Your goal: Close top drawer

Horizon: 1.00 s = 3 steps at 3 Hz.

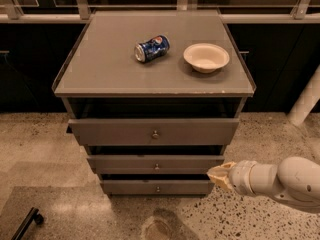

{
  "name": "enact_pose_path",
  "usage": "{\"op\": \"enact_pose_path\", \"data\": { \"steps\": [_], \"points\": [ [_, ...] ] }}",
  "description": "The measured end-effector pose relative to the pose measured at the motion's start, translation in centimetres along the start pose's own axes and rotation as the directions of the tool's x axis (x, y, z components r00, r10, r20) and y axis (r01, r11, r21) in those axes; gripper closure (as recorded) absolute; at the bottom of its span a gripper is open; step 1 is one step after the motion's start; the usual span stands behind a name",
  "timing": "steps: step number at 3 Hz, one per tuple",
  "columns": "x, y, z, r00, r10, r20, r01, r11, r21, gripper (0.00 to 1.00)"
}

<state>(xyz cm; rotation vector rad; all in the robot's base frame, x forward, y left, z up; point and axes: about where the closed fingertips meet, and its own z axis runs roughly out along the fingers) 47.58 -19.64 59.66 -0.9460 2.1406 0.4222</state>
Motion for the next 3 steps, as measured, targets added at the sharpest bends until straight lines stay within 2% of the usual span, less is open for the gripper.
{"op": "enact_pose_path", "data": {
  "steps": [1, 2, 3],
  "points": [
    [0.0, 0.0, 0.0, 1.0, 0.0, 0.0, 0.0, 1.0, 0.0, 0.11],
    [0.0, 0.0, 0.0, 1.0, 0.0, 0.0, 0.0, 1.0, 0.0, 0.0],
    [0.0, 0.0, 0.0, 1.0, 0.0, 0.0, 0.0, 1.0, 0.0, 0.0]
  ]
}}
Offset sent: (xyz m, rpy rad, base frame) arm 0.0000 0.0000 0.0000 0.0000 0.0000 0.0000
